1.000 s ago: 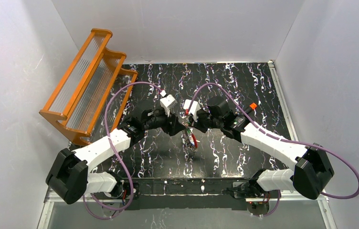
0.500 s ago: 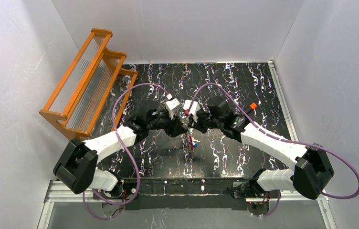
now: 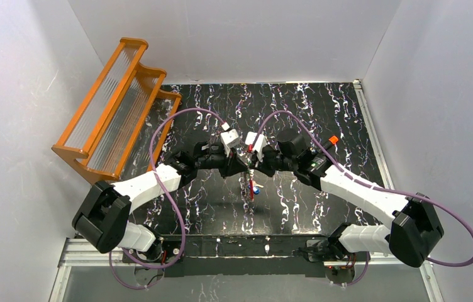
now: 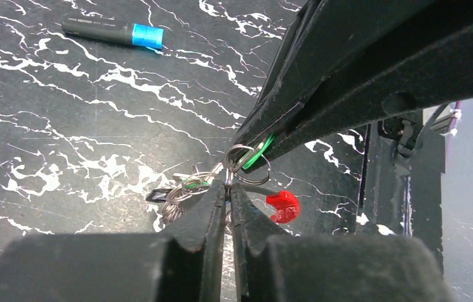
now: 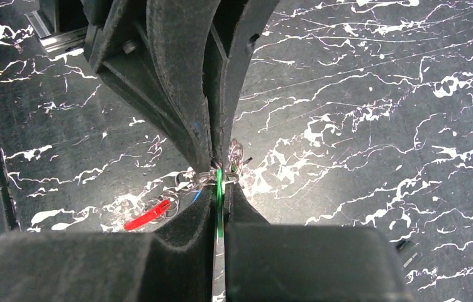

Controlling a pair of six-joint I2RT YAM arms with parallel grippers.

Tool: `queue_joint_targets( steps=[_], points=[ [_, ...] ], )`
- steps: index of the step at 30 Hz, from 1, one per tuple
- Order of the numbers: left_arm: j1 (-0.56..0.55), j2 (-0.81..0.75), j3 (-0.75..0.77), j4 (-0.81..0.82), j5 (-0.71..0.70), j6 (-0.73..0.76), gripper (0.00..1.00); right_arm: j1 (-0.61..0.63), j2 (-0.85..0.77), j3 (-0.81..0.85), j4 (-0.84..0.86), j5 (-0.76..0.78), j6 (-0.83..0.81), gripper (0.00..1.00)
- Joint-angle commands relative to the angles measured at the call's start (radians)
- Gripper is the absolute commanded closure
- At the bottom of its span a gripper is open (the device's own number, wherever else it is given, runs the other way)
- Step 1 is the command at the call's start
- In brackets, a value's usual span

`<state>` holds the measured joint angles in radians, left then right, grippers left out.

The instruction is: Remove the keys from the keyring

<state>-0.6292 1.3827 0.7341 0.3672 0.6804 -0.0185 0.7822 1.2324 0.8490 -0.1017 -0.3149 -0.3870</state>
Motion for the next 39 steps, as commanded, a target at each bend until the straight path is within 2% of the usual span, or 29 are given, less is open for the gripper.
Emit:
queue_joint_targets(
  steps=[1, 10, 13, 17, 20, 39],
  points=[
    [0.005, -0.007, 0.03, -0.013, 0.046, 0.056, 1.0, -0.011, -0.057, -0.027, 0.062, 0.012, 0.035, 0.99],
    [0.006, -0.048, 0.028, -0.032, 0.076, 0.074, 1.0, -0.044, -0.147, -0.141, 0.129, 0.023, 0.144, 0.99],
    [0.018, -0.053, 0.012, 0.031, 0.107, 0.029, 1.0, -0.047, -0.174, -0.189, 0.163, 0.019, 0.166, 0.99],
    [0.052, -0.045, -0.03, 0.191, 0.162, -0.118, 1.0, -0.046, -0.194, -0.234, 0.208, 0.0, 0.183, 0.99],
    [0.072, -0.03, -0.047, 0.308, 0.198, -0.203, 1.0, -0.046, -0.175, -0.24, 0.223, -0.026, 0.186, 0.99],
    [0.078, -0.004, -0.045, 0.388, 0.275, -0.27, 1.0, -0.047, -0.088, -0.22, 0.26, -0.093, 0.192, 0.99]
  ],
)
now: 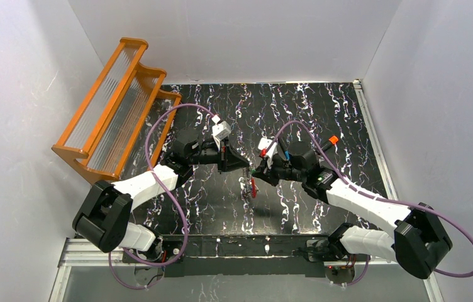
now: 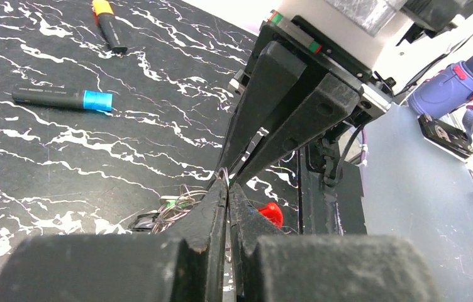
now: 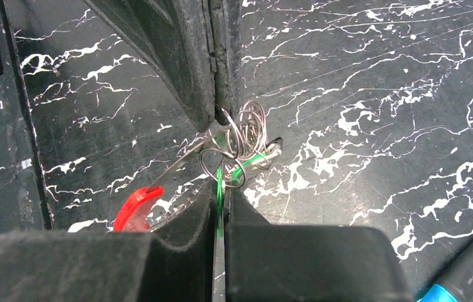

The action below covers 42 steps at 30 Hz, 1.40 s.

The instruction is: Remove the keys from the keyring

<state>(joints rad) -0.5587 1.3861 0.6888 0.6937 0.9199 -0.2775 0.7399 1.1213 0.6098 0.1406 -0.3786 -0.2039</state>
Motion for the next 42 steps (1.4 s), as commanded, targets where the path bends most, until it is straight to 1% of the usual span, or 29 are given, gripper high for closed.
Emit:
queue_joint_targets(
  steps=[1, 5, 11, 14, 18, 19, 22, 25, 27, 29, 32, 38, 42],
  points=[
    [0.008, -0.006, -0.001, 0.061, 0.036, -0.012, 1.0, -0.005, 0.026, 0.02, 0.019, -0.034, 0.008, 0.99],
    [0.011, -0.004, -0.004, 0.064, 0.031, -0.014, 1.0, -0.005, 0.028, 0.021, 0.024, -0.03, 0.008, 0.99],
    [0.018, -0.007, -0.01, 0.065, 0.023, -0.013, 1.0, -0.005, -0.012, 0.016, 0.019, 0.006, 0.007, 0.99],
    [0.03, -0.015, -0.004, 0.014, 0.013, 0.031, 1.0, -0.005, -0.043, 0.047, -0.018, 0.002, 0.005, 0.99],
    [0.031, -0.026, 0.044, -0.183, -0.007, 0.161, 0.84, -0.004, -0.051, 0.119, -0.121, -0.036, -0.004, 0.99],
    [0.031, -0.031, 0.052, -0.22, -0.016, 0.185, 0.78, -0.003, -0.049, 0.136, -0.137, -0.042, -0.004, 0.99],
    [0.031, -0.048, 0.069, -0.299, -0.046, 0.24, 0.67, -0.003, -0.049, 0.172, -0.203, -0.041, 0.003, 0.99],
    [0.031, -0.064, 0.077, -0.341, -0.062, 0.267, 0.61, -0.002, -0.049, 0.206, -0.242, -0.03, 0.012, 0.99],
    [0.03, -0.072, 0.077, -0.354, -0.069, 0.272, 0.5, -0.002, -0.043, 0.228, -0.262, -0.018, 0.022, 0.99],
    [0.029, -0.084, 0.077, -0.36, -0.075, 0.273, 0.44, -0.002, -0.026, 0.258, -0.298, -0.014, 0.03, 0.99],
    [0.022, -0.09, 0.077, -0.367, -0.086, 0.273, 0.42, -0.002, -0.014, 0.288, -0.328, -0.025, 0.027, 0.99],
    [0.008, -0.092, 0.081, -0.38, -0.087, 0.273, 0.42, -0.002, -0.019, 0.292, -0.347, -0.029, -0.017, 0.99],
    [0.008, -0.107, 0.106, -0.436, -0.101, 0.332, 0.42, -0.002, -0.018, 0.293, -0.371, -0.027, -0.084, 0.99]
  ],
)
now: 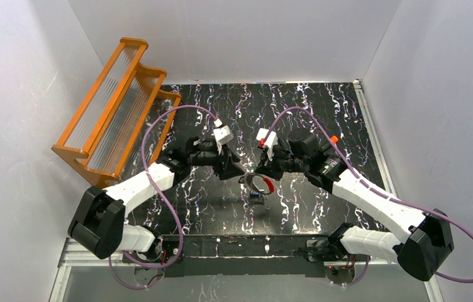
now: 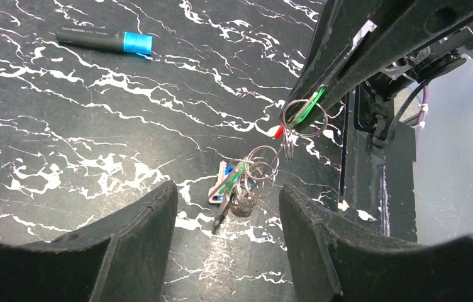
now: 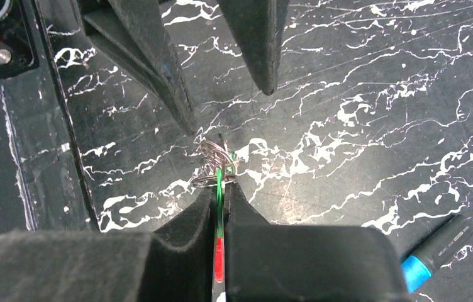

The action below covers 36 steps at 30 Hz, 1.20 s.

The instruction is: Remove the keys from the keyring

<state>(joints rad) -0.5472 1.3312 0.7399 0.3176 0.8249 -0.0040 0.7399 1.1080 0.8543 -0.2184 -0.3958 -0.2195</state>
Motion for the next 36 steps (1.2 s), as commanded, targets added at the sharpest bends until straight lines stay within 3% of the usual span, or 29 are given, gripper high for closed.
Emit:
queue_joint_targets(
  steps=[1, 7, 12, 17, 23, 36],
  points=[
    [-0.003, -0.056, 0.065, -0.076, -0.01, 0.074, 0.42, -0.002, -0.003, 0.052, -0.022, -0.005, -0.081, 0.99],
    [-0.002, -0.07, 0.083, -0.098, -0.001, 0.085, 0.41, -0.002, 0.012, 0.084, -0.058, -0.023, -0.157, 0.99],
    [-0.003, -0.088, 0.062, -0.059, -0.008, 0.049, 0.4, -0.002, 0.061, 0.127, -0.066, 0.007, -0.131, 0.99],
    [-0.003, -0.107, 0.056, -0.056, -0.077, 0.03, 0.35, -0.002, 0.132, 0.213, -0.163, -0.022, -0.096, 0.99],
    [-0.003, -0.143, 0.056, -0.093, -0.193, 0.033, 0.27, -0.002, 0.11, 0.194, -0.148, -0.041, -0.098, 0.99],
    [-0.019, -0.073, 0.065, 0.026, 0.002, -0.12, 0.3, -0.003, 0.093, 0.152, -0.069, -0.135, -0.22, 0.99]
  ],
)
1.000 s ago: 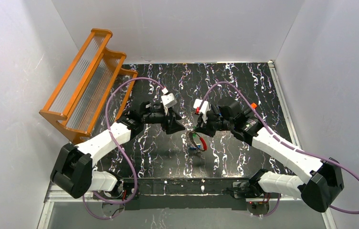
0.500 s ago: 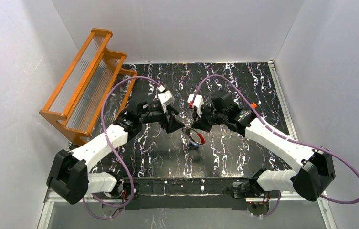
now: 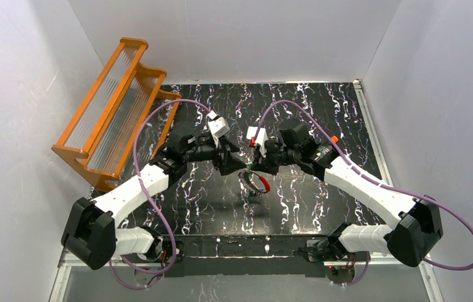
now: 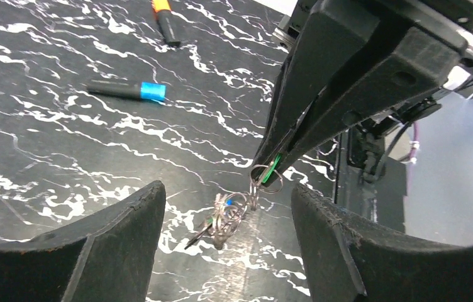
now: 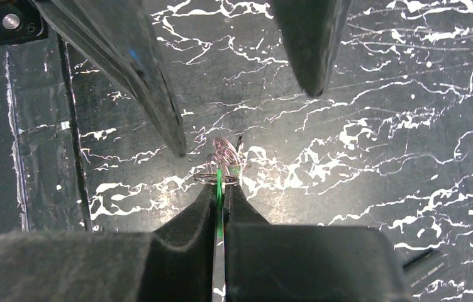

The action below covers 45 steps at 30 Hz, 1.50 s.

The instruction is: Remove the keys from the keyring

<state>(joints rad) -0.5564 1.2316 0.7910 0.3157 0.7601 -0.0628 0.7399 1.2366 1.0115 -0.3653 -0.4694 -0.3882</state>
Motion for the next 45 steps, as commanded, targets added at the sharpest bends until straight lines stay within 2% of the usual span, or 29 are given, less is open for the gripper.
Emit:
queue_joint_targets(
  steps=[1, 8, 11, 16, 23, 26, 33, 45],
  points=[
    [-0.01, 0.028, 0.016, 0.028, 0.058, -0.069, 0.31, -0.002, -0.038, -0.01, 0.085, -0.068, -0.062, 0.99],
    [-0.01, -0.012, 0.052, -0.117, -0.13, -0.043, 0.32, 0.008, -0.045, -0.049, 0.14, -0.057, -0.128, 0.99],
    [-0.01, -0.041, 0.057, -0.18, -0.171, 0.017, 0.32, 0.016, -0.045, -0.067, 0.122, -0.114, -0.269, 0.99],
    [-0.01, -0.07, 0.063, -0.249, -0.222, 0.11, 0.32, 0.016, -0.082, -0.11, 0.174, -0.123, -0.388, 0.99],
    [-0.01, -0.06, 0.043, -0.239, -0.116, 0.145, 0.32, 0.017, -0.181, -0.22, 0.317, -0.138, -0.565, 0.99],
    [-0.011, -0.039, 0.031, -0.202, -0.047, 0.136, 0.33, 0.017, -0.183, -0.193, 0.293, -0.158, -0.585, 0.99],
    [-0.044, 0.014, 0.016, -0.152, 0.052, 0.109, 0.34, 0.016, -0.179, -0.188, 0.318, -0.173, -0.567, 0.99],
    [-0.079, 0.061, 0.004, -0.086, 0.048, 0.069, 0.37, 0.016, -0.187, -0.24, 0.417, -0.204, -0.502, 0.99]
  ],
)
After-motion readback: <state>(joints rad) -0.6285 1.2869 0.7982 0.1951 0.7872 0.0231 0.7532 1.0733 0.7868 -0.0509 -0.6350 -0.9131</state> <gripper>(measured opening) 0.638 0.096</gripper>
